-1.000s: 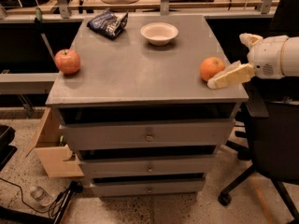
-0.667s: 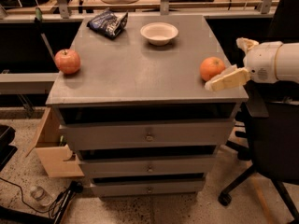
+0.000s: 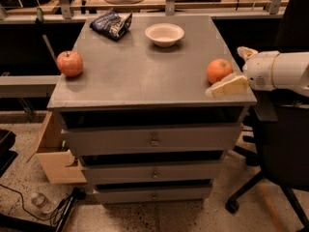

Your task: Move orange near apple

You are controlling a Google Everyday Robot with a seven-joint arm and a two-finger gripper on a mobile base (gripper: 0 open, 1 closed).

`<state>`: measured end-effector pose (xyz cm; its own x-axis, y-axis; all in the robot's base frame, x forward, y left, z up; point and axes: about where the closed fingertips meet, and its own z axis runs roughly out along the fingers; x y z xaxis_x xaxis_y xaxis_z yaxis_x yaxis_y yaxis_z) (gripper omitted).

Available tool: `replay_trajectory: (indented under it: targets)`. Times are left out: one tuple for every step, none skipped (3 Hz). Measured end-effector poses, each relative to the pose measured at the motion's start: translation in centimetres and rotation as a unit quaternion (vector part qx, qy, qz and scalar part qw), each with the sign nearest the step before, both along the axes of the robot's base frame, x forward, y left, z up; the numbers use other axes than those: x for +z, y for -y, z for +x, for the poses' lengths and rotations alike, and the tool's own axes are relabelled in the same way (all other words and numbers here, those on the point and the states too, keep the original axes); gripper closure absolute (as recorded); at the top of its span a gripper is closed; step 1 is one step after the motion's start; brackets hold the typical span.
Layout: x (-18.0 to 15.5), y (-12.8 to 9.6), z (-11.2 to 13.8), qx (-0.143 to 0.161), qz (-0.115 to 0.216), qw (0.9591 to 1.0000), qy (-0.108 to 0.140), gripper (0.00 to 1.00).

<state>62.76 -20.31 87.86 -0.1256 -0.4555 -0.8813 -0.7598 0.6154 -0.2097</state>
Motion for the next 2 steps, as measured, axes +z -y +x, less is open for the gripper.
replay_trajectory:
  targets:
    - [-0.83,-0.47,0.71,0.001,-0.003,1.0,-0.009,0.15]
    - [-1.45,-1.16,1.25,0.005,-0.011,0.9998,-0.018,0.39]
